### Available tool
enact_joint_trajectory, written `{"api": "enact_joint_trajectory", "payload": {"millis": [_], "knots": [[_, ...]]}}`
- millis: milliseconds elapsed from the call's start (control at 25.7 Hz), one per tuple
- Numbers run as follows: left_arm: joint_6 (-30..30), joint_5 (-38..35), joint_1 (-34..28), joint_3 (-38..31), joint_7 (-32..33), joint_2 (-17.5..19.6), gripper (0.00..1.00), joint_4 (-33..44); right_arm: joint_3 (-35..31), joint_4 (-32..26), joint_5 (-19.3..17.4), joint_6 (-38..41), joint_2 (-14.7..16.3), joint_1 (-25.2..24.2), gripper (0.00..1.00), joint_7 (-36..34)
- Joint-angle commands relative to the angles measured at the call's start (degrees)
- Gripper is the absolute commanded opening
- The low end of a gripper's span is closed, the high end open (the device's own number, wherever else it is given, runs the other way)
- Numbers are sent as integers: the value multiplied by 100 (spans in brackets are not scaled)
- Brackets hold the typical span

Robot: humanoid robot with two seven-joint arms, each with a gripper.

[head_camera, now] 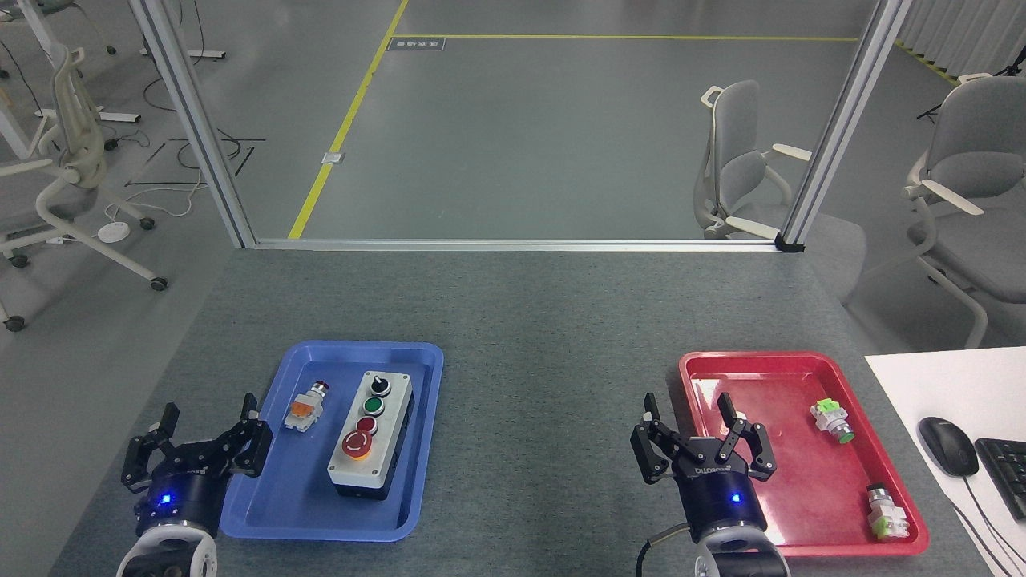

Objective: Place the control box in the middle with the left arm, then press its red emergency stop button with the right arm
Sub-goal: 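Move the left gripper toward the grey control box in the blue tray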

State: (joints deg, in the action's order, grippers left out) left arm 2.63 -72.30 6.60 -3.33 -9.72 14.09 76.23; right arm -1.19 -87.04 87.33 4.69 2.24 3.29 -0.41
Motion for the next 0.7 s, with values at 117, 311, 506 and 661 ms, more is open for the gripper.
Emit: {"api": "enact_joint_trajectory", "payload": {"millis": [117, 311, 506, 661], "knots": [[44, 102, -106, -98, -302, -82, 99, 85, 128, -49, -49, -276, 48, -39, 98, -2], [-17, 217, -291, -133, -320, -100, 99, 595, 189, -41, 30, -478, 4, -171, 98, -2], [-518, 225, -1196, -124, -320, -135, 99, 1351, 181, -14, 188, -487, 4, -171, 98, -2], [-940, 217, -1802, -115, -328, -618, 99, 1685, 189, -14, 188, -478, 4, -197, 98, -2]]}}
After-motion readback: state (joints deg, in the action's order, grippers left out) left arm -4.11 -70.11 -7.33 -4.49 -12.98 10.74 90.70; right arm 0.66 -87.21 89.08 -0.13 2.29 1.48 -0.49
